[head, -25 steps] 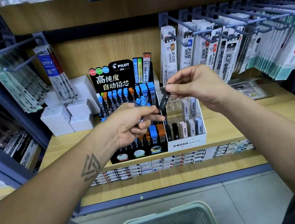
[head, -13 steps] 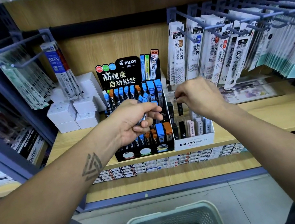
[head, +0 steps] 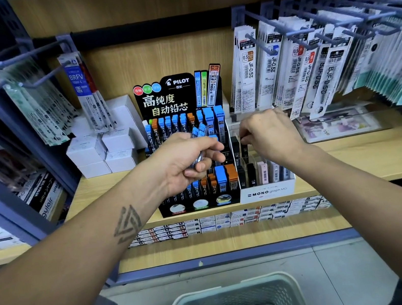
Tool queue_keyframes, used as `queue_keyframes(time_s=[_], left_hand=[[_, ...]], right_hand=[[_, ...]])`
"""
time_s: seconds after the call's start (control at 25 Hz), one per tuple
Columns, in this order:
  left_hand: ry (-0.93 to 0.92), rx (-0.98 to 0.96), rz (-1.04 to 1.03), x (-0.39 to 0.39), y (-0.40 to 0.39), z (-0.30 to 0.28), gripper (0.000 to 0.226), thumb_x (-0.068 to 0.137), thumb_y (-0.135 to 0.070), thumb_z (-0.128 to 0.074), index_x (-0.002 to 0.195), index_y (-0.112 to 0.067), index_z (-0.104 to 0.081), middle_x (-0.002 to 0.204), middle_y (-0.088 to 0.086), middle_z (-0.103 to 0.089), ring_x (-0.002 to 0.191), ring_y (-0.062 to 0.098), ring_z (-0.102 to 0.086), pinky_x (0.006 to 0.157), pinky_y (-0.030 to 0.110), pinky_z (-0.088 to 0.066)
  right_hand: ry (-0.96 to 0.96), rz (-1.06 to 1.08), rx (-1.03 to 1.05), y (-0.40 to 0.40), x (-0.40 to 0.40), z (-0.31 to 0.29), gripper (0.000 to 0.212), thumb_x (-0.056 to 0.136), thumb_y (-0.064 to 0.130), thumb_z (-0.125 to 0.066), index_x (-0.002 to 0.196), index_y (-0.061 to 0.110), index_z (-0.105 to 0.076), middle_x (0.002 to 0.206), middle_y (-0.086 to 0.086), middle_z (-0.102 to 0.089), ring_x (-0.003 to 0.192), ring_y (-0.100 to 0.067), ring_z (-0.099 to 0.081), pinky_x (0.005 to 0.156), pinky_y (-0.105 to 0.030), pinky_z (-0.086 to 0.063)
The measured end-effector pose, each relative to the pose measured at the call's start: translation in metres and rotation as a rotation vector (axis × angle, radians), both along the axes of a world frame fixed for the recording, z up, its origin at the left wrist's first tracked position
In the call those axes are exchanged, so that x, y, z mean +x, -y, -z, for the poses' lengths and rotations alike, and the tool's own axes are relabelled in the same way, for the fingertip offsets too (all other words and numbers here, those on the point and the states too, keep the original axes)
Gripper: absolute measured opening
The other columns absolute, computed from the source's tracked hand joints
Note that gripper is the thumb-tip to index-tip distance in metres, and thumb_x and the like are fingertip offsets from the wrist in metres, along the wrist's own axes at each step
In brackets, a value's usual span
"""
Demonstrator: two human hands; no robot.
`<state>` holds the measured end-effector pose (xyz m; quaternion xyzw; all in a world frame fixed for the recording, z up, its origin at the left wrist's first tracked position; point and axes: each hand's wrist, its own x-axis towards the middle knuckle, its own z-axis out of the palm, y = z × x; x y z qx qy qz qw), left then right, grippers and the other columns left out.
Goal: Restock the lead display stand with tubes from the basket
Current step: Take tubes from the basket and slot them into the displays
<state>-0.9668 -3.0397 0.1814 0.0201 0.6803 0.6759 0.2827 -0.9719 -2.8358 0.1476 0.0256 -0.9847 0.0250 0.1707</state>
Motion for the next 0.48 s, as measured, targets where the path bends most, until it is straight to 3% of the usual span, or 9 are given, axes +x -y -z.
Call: queue_keyframes(time_s=[0.2,0.36,0.44,0.48], left_hand=[[0.005,-0.002,0.005,0.001,0.0,0.001,0.022,0.1,-0.007,-0.054,0.11,0.011,-0.063,0.079,0.02,-0.067,0.038,0.008,-0.036,0.029,0.016,-0.021],[0.067,0.028,0.056,0.003,0.001,0.002,0.018,0.098,-0.005,-0.057,0.108,0.008,-0.064,0.082,0.02,-0.068,0.044,0.01,-0.04,0.032,0.016,-0.024],[0.109,0.052,0.083,0.006,0.002,0.001,0.022,0.097,-0.001,-0.053,0.113,0.009,-0.063,0.084,0.02,-0.068,0.049,0.011,-0.043,0.034,0.016,-0.028],[0.122,0.064,0.097,0.007,0.002,0.001,0.025,0.097,0.0,-0.05,0.117,0.01,-0.061,0.085,0.019,-0.068,0.052,0.012,-0.046,0.036,0.016,-0.03]], right_hand=[[-0.026,0.024,0.058,-0.002,-0.002,0.004,0.015,0.09,0.018,-0.071,0.1,0.029,-0.075,0.086,0.002,-0.074,0.079,-0.022,-0.067,0.099,-0.039,-0.041],[-0.08,0.012,-0.013,-0.006,0.005,-0.003,0.017,0.093,0.019,-0.068,0.105,0.027,-0.076,0.1,0.003,-0.075,0.092,-0.023,-0.069,0.099,-0.041,-0.041],[-0.098,-0.013,-0.226,-0.004,0.008,-0.012,0.014,0.092,0.02,-0.068,0.102,0.024,-0.077,0.1,0.002,-0.076,0.094,-0.023,-0.07,0.096,-0.041,-0.051],[-0.076,-0.041,-0.441,-0.001,0.011,-0.017,0.012,0.091,0.02,-0.07,0.1,0.023,-0.078,0.096,0.003,-0.077,0.091,-0.02,-0.071,0.091,-0.04,-0.055]])
